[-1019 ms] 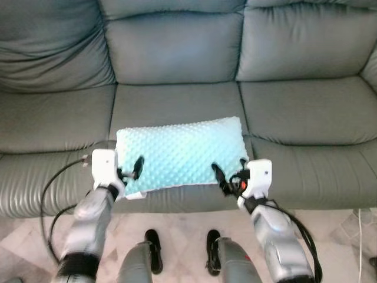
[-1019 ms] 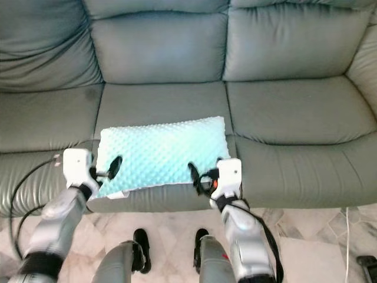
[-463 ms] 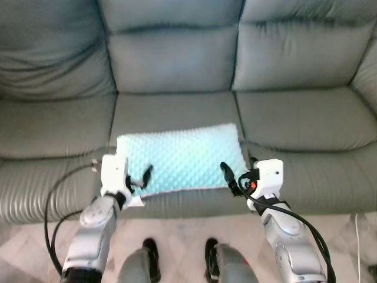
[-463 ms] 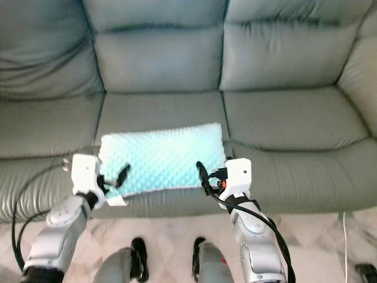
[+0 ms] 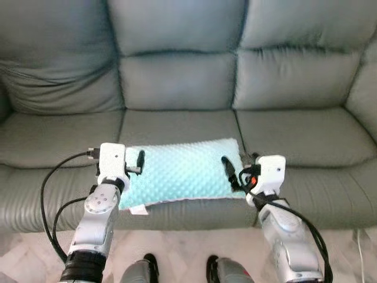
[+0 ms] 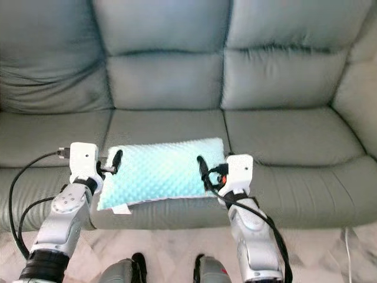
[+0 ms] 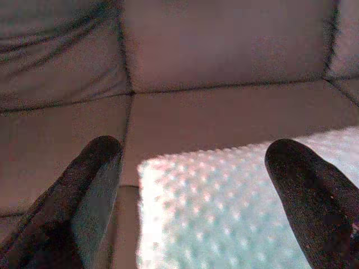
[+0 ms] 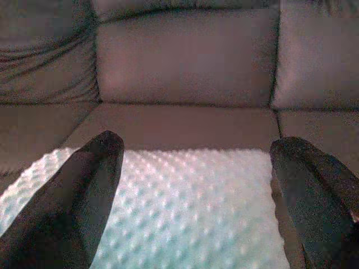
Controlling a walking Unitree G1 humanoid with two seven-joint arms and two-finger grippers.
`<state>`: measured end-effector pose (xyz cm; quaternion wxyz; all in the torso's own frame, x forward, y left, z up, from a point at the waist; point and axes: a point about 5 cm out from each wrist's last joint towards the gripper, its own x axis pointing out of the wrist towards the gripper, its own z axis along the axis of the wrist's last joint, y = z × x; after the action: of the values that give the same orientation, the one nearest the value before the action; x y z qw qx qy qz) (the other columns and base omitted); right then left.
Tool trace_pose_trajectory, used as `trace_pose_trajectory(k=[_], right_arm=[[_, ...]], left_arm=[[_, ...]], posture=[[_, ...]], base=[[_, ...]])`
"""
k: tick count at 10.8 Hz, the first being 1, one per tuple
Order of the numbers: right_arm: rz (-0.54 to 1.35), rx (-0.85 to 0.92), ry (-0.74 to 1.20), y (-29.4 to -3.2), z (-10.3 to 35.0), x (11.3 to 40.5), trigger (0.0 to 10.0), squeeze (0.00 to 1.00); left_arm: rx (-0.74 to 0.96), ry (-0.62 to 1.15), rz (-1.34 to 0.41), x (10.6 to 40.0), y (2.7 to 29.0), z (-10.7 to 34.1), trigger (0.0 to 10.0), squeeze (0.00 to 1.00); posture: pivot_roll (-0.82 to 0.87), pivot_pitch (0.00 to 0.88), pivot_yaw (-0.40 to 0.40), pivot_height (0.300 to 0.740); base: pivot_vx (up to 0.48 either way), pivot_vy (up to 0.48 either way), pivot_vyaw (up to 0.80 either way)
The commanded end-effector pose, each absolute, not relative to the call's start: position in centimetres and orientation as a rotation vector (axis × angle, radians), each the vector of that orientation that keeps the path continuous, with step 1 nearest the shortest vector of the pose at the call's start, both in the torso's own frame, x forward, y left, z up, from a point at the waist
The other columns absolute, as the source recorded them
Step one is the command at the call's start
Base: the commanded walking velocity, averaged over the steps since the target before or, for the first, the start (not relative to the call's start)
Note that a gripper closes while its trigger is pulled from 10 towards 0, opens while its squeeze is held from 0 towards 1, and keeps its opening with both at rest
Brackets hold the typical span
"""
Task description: Move the pillow to the sofa
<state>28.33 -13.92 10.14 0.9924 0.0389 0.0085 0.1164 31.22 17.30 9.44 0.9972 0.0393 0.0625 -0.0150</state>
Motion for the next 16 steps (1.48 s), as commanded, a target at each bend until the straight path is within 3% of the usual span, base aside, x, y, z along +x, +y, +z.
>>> trace_pose_trajectory(k=[1,5,6,8,10,12,16], right_arm=[[0.217,0.072,0.029,-14.1,9.8,28.3,10.0,1.0],[0.208,0.091,0.023,-13.7,9.8,28.6,10.0,1.0],[0.207,0.091,0.029,-13.7,9.5,28.6,10.0,0.9],[0.169,0.124,0.112,-13.7,7.9,28.8,10.0,0.25],[0.176,0.128,0.147,-13.4,7.0,28.2,10.0,0.18],[0.242,0.084,0.335,-12.5,4.1,27.9,10.0,0.0],[0.297,0.111,0.58,-11.8,1.3,27.7,10.0,0.0]], left_arm=[[0.089,0.129,-0.012,31.3,17.6,9.3,10.0,0.0],[0.101,0.118,-0.007,31.2,17.1,9.1,10.0,0.0],[0.105,0.116,-0.005,31.2,17.1,9.1,10.0,0.0],[0.148,0.165,0.007,30.8,17.0,7.9,10.0,0.0],[0.144,0.204,-0.02,29.8,17.3,6.7,10.0,0.0],[0.151,0.274,-0.041,28.7,17.7,5.4,10.0,0.0],[0.193,0.546,-0.361,26.3,15.0,2.1,10.0,0.0]], posture=[[-0.13,0.153,0.016,0.74],[-0.12,0.168,0.024,0.74],[-0.12,0.171,0.024,0.74],[-0.11,0.194,0.028,0.74],[-0.12,0.225,0.035,0.74],[-0.1,0.264,0.038,0.74],[-0.1,0.321,0.039,0.74]], base=[[0.0,0.0,0.51],[0.0,0.0,0.2],[0.0,0.0,0.0],[0.0,0.0,0.0],[0.0,0.0,0.0],[0.0,0.0,0.0],[0.0,0.0,0.0]])
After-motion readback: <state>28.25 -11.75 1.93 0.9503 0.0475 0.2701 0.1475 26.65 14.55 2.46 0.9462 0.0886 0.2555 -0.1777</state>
